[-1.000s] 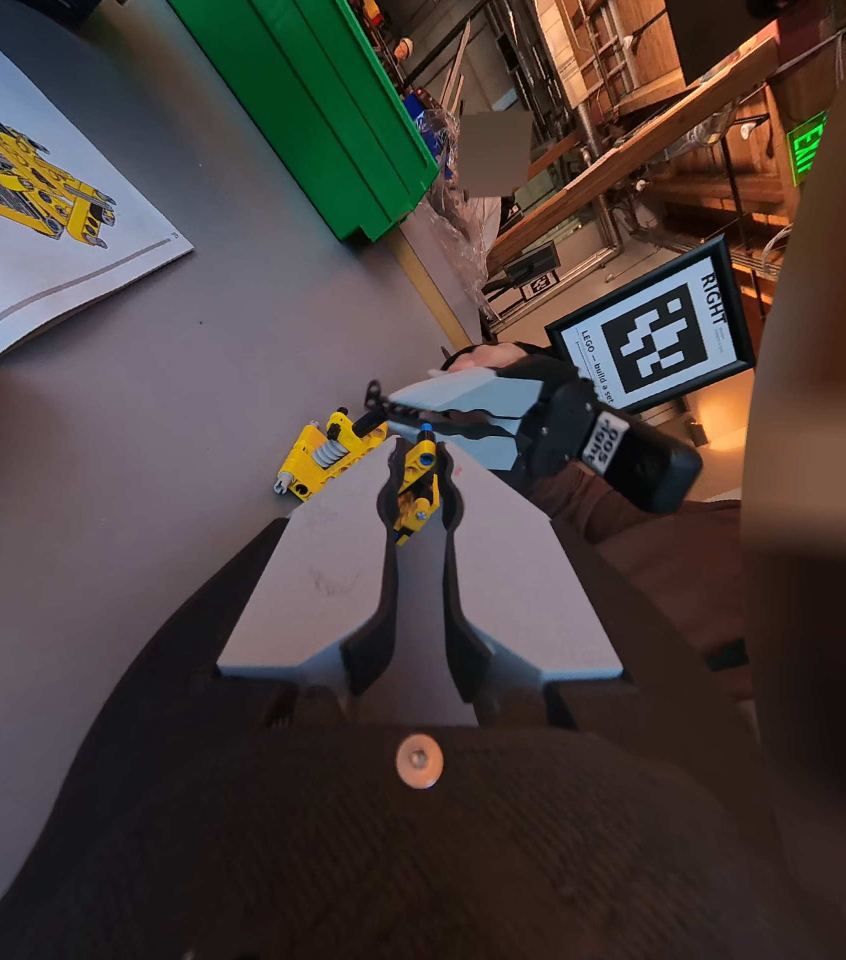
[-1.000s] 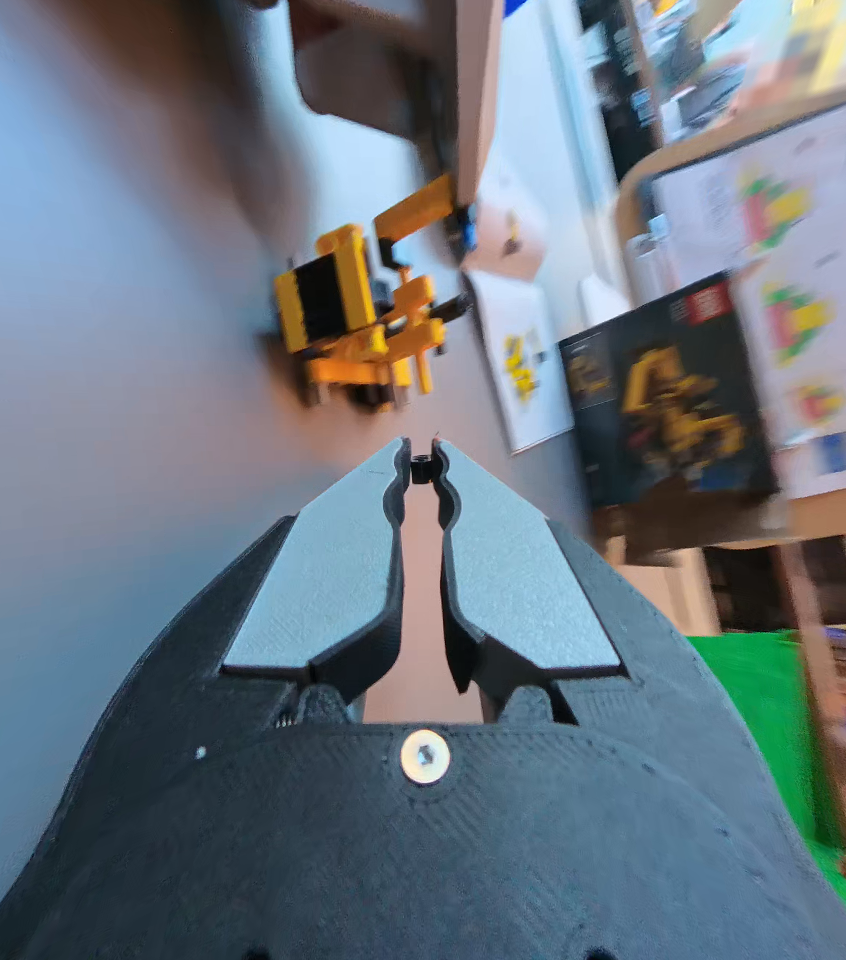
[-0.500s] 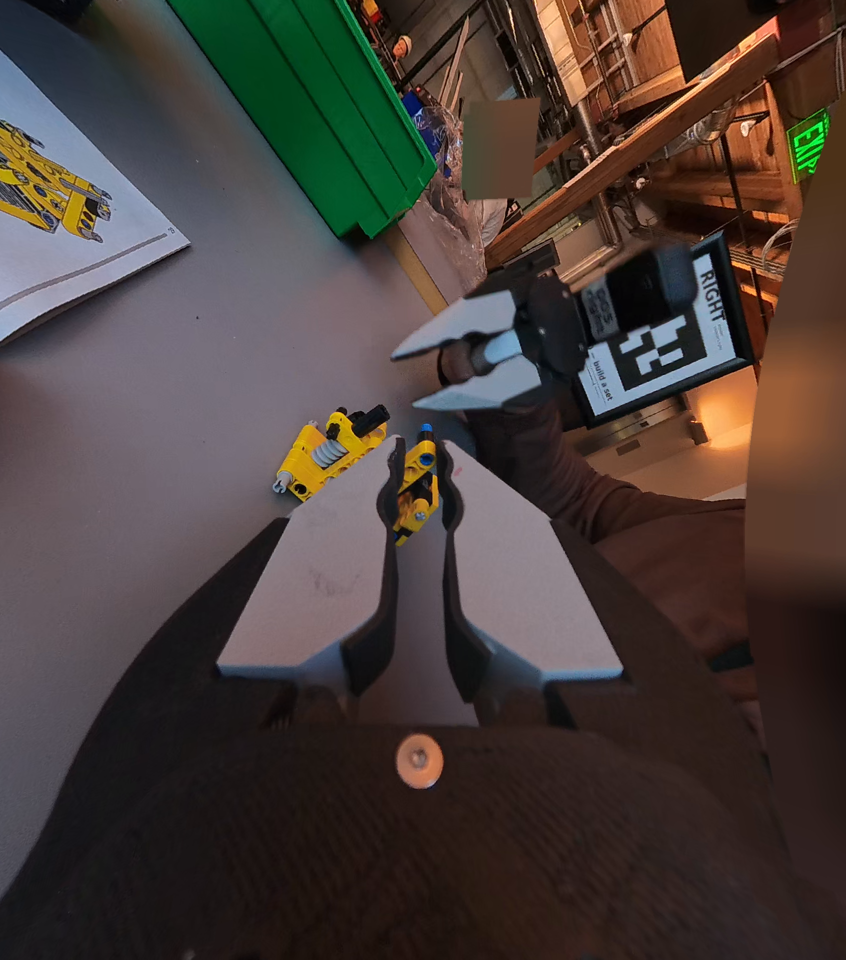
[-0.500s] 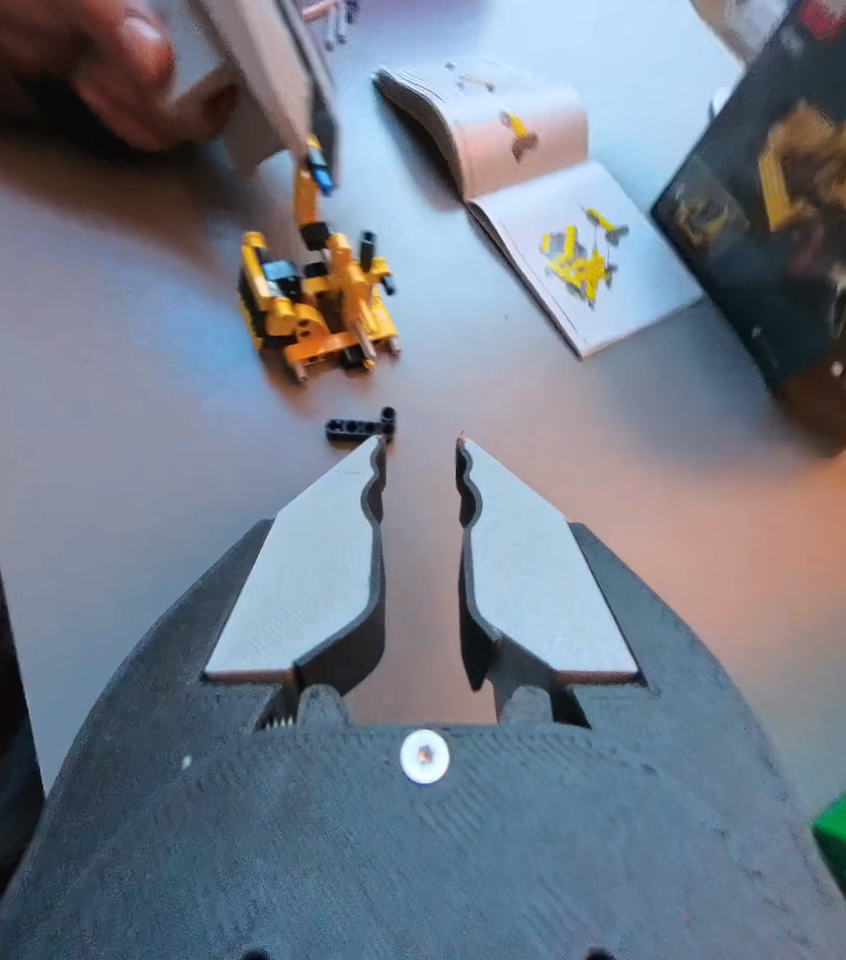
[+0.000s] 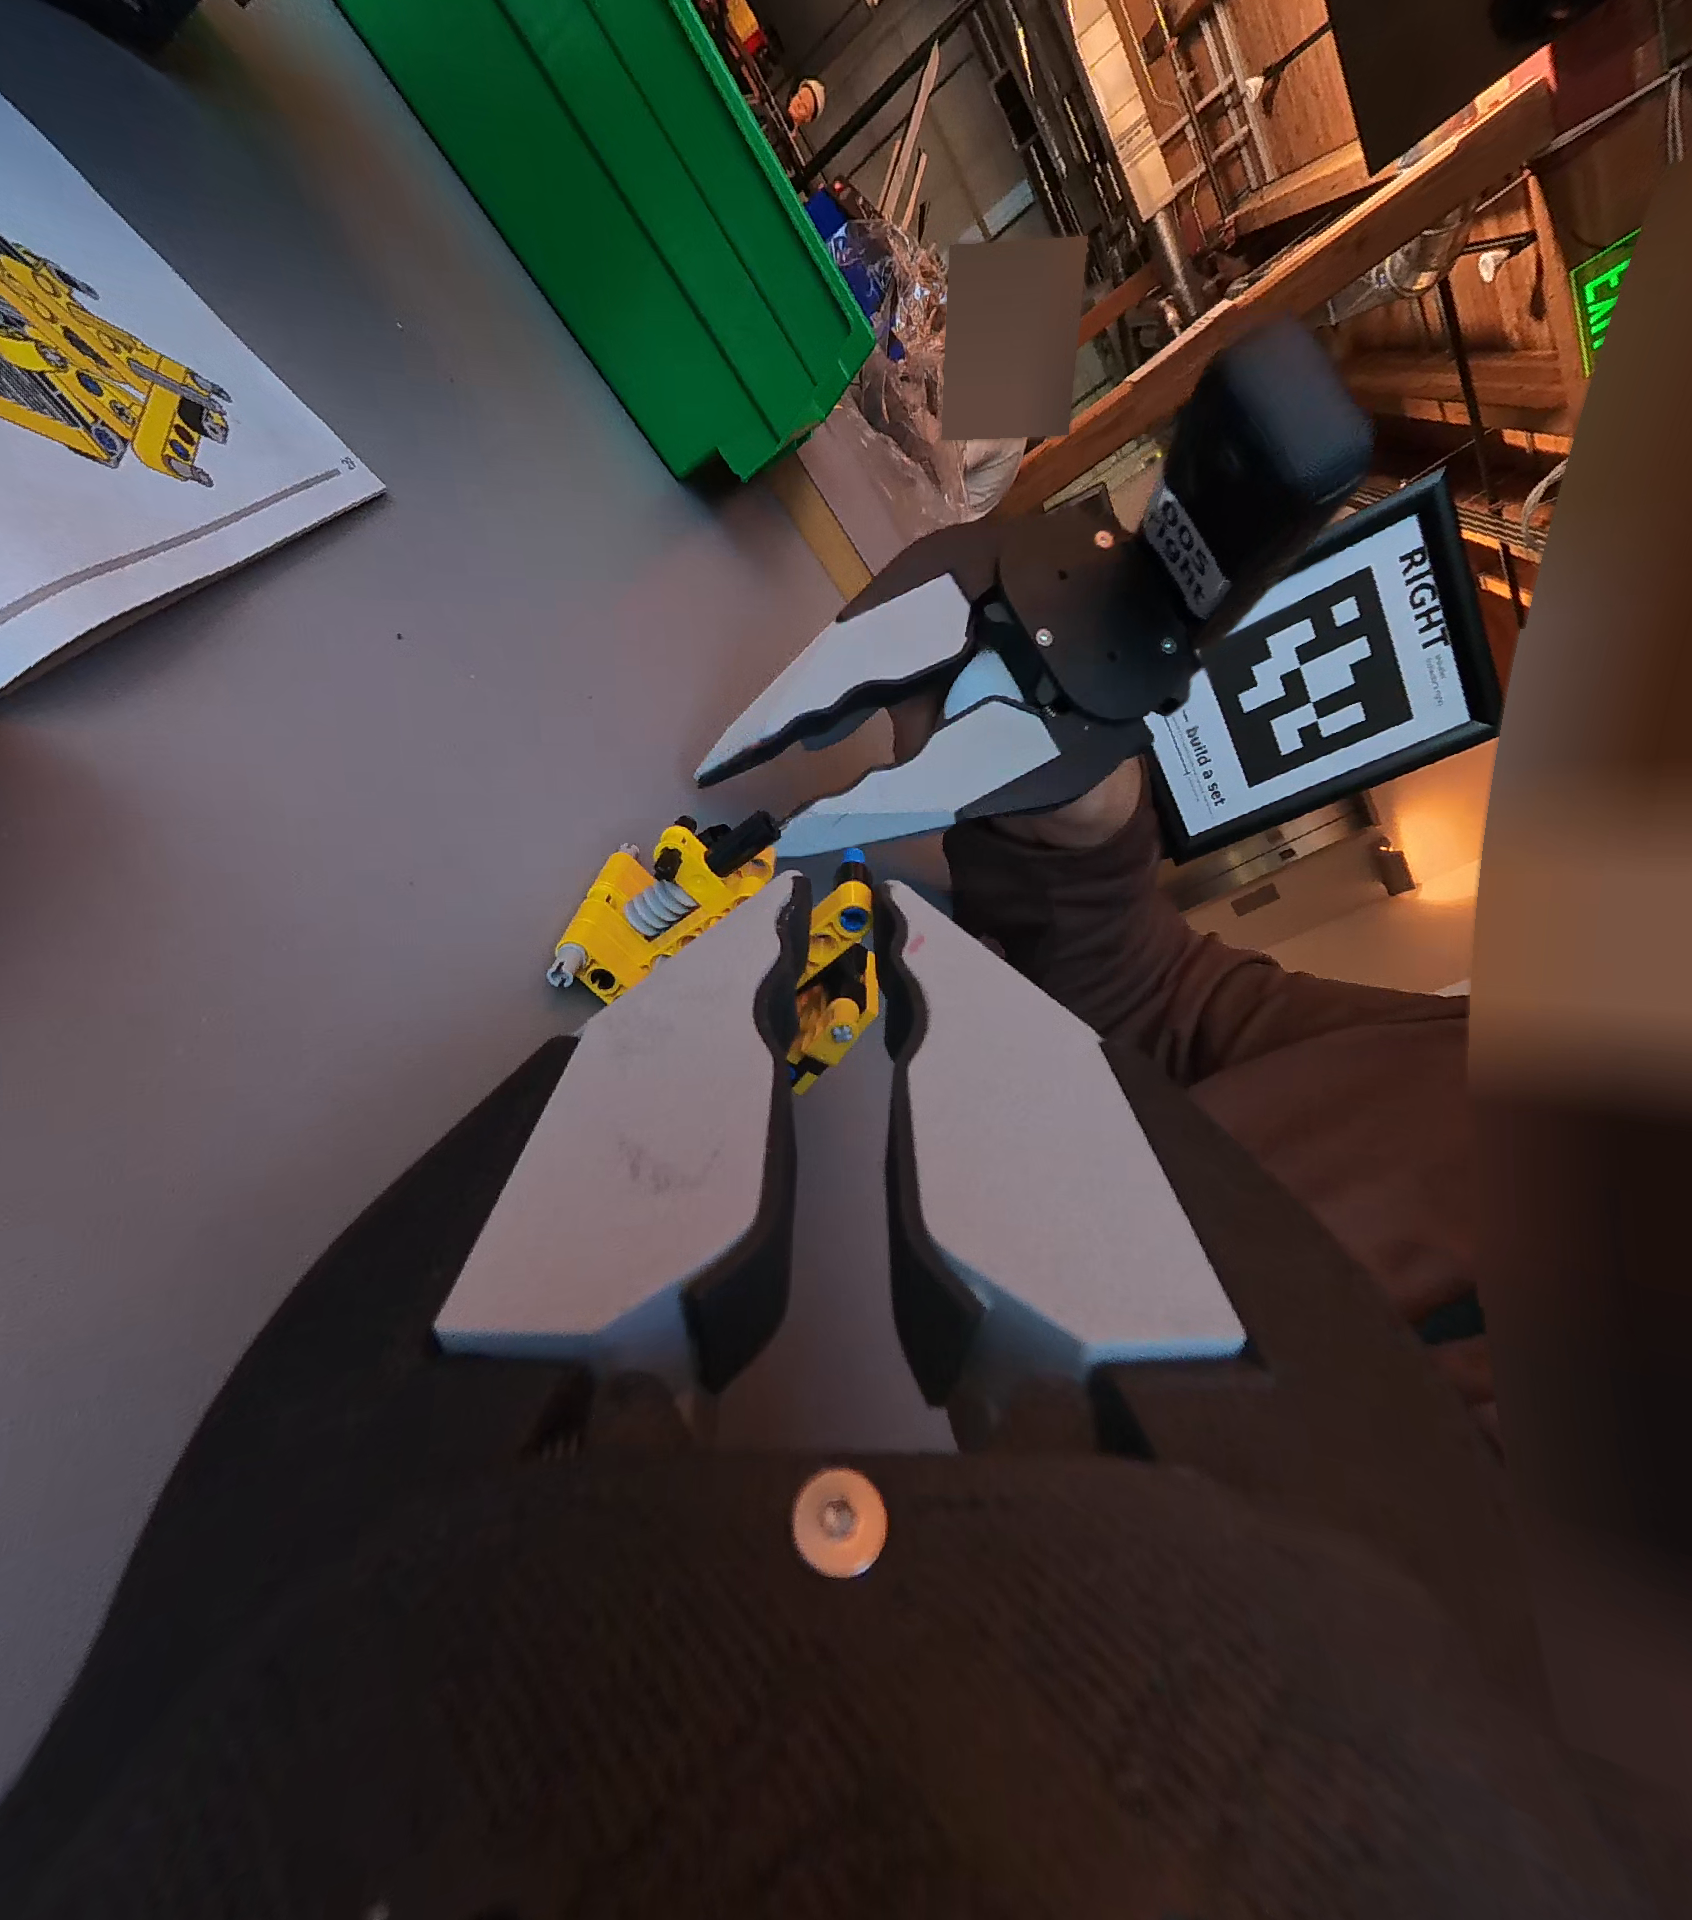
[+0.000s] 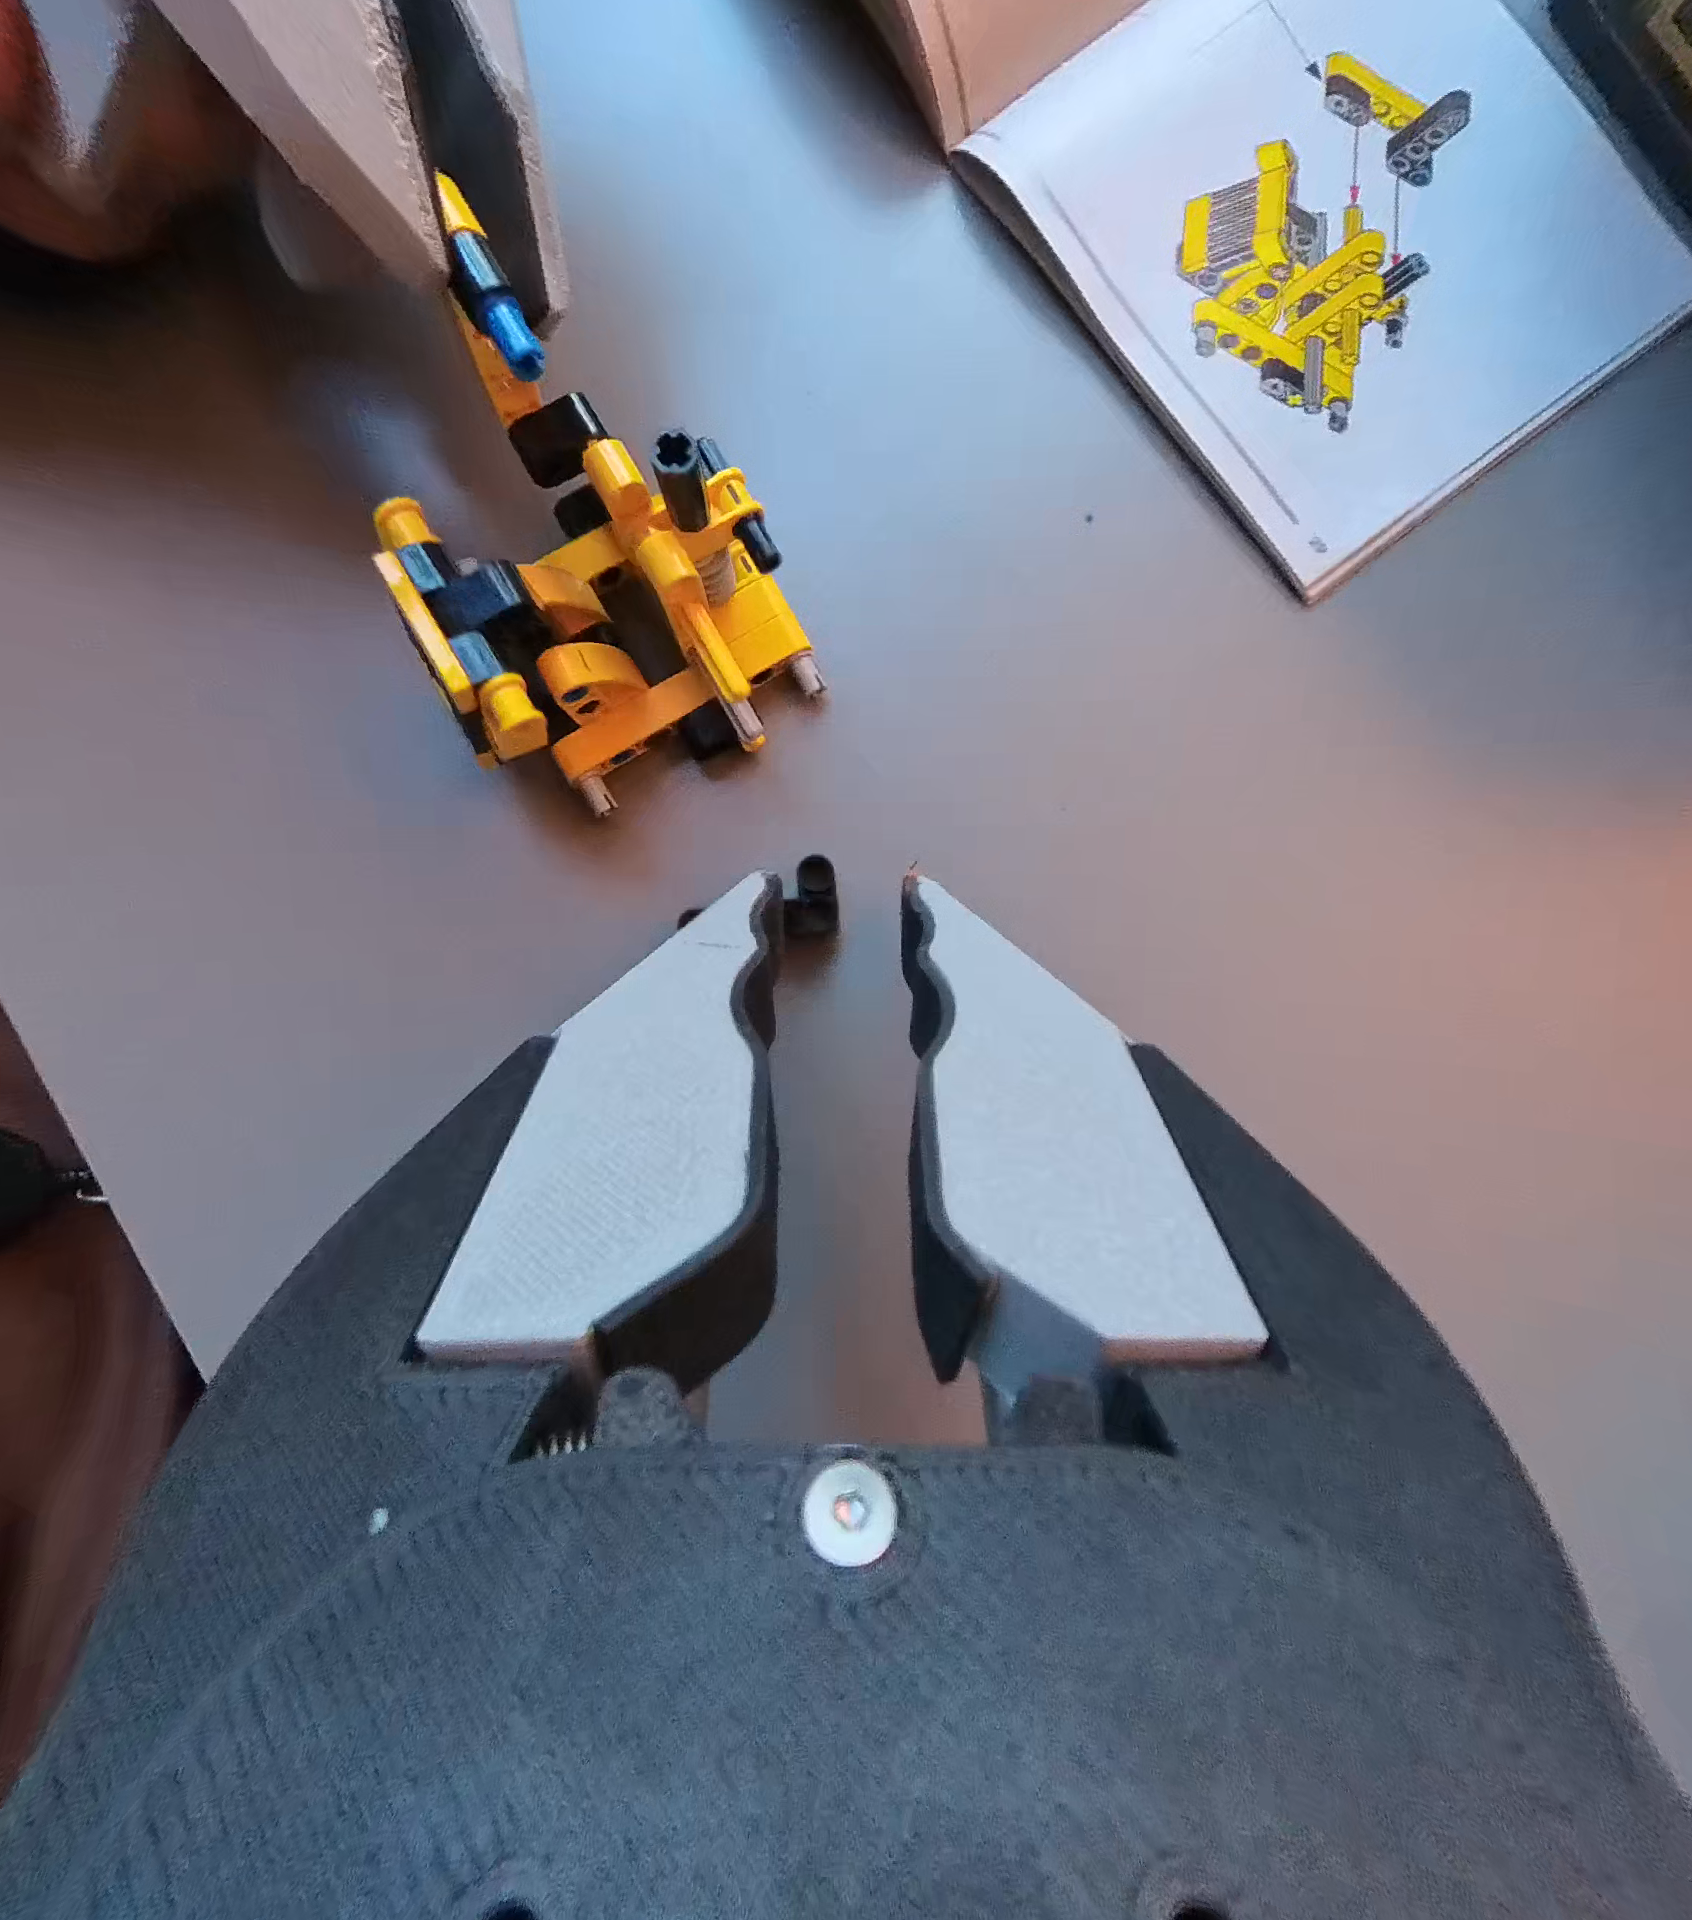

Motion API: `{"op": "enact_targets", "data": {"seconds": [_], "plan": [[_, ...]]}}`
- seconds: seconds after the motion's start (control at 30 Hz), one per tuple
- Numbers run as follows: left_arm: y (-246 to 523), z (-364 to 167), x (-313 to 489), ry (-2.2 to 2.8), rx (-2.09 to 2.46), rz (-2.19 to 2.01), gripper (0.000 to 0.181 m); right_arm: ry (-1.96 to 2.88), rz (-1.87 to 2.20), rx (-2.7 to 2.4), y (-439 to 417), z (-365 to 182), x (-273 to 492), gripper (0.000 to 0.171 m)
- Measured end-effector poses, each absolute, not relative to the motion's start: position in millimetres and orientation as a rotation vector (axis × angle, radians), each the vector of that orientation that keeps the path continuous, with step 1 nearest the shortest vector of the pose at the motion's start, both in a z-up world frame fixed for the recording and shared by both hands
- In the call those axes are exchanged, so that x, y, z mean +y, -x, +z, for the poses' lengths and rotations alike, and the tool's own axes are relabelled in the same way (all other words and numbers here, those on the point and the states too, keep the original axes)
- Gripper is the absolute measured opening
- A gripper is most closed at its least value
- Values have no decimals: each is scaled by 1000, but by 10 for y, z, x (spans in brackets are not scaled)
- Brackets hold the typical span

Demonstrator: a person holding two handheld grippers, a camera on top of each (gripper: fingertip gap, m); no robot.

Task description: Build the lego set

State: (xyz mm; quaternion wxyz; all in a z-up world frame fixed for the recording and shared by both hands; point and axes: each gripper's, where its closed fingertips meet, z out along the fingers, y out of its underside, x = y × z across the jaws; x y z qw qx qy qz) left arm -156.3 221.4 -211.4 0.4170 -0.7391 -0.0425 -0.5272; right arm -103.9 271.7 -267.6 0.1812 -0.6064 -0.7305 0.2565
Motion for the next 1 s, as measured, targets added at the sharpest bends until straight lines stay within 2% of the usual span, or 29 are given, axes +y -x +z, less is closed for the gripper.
{"op": "enact_targets", "data": {"seconds": [0.13,0.3,0.5,0.6,0.77,1.0], "plan": [[1558,-2116,2212,1859,-101,-1315,9,1733,598,-2093,1049,-2714,2732,19],[1554,-2119,2201,1865,-95,-1305,9,1728,546,-2117,1044,-2767,2748,4],[1551,-2119,2191,1869,-90,-1298,9,1687,634,-2102,1038,-2752,2723,4],[1551,-2119,2189,1869,-90,-1300,9,1552,824,-2010,1153,-2565,2662,3],[1567,-2112,2193,1859,-101,-1305,9,1187,1393,-1780,1340,-1957,2412,3],[1562,-2019,2152,1811,-41,-1309,4,997,1530,-1794,1473,-1898,2169,3]]}}
